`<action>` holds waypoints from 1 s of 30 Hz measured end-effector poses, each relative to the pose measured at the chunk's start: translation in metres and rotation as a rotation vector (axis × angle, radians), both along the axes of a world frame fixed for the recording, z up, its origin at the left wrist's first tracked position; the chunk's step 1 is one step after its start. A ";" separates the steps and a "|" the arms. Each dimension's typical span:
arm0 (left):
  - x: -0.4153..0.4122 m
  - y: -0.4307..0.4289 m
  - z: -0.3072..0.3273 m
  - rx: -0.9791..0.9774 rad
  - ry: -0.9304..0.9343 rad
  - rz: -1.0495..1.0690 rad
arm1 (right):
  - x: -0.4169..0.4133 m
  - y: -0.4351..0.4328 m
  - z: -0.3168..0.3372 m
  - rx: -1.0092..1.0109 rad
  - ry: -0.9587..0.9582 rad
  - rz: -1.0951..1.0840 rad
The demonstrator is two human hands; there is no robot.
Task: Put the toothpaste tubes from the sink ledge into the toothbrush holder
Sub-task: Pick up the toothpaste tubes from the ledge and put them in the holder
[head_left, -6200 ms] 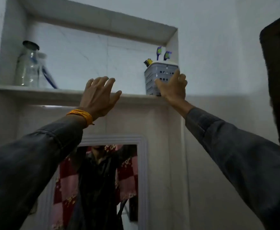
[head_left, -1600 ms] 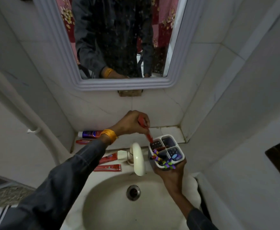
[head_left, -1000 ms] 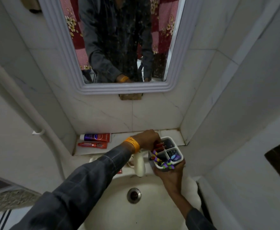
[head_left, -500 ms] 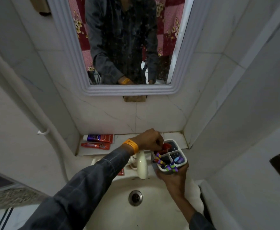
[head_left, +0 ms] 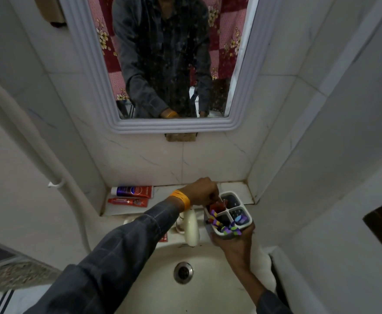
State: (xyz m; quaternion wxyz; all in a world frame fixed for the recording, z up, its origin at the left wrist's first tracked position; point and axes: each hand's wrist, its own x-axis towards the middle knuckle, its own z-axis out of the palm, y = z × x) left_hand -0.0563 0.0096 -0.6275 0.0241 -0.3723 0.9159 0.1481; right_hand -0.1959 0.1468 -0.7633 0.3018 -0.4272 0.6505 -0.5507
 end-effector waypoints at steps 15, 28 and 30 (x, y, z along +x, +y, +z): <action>0.089 -0.015 -0.011 0.215 0.318 0.429 | 0.016 0.004 0.027 -0.087 -0.059 0.013; 0.198 -0.024 -0.093 0.038 -0.130 0.842 | 0.029 0.003 0.039 -0.082 -0.100 0.014; 0.195 -0.027 -0.095 0.031 -0.153 0.786 | 0.022 0.001 0.028 -0.063 -0.076 -0.006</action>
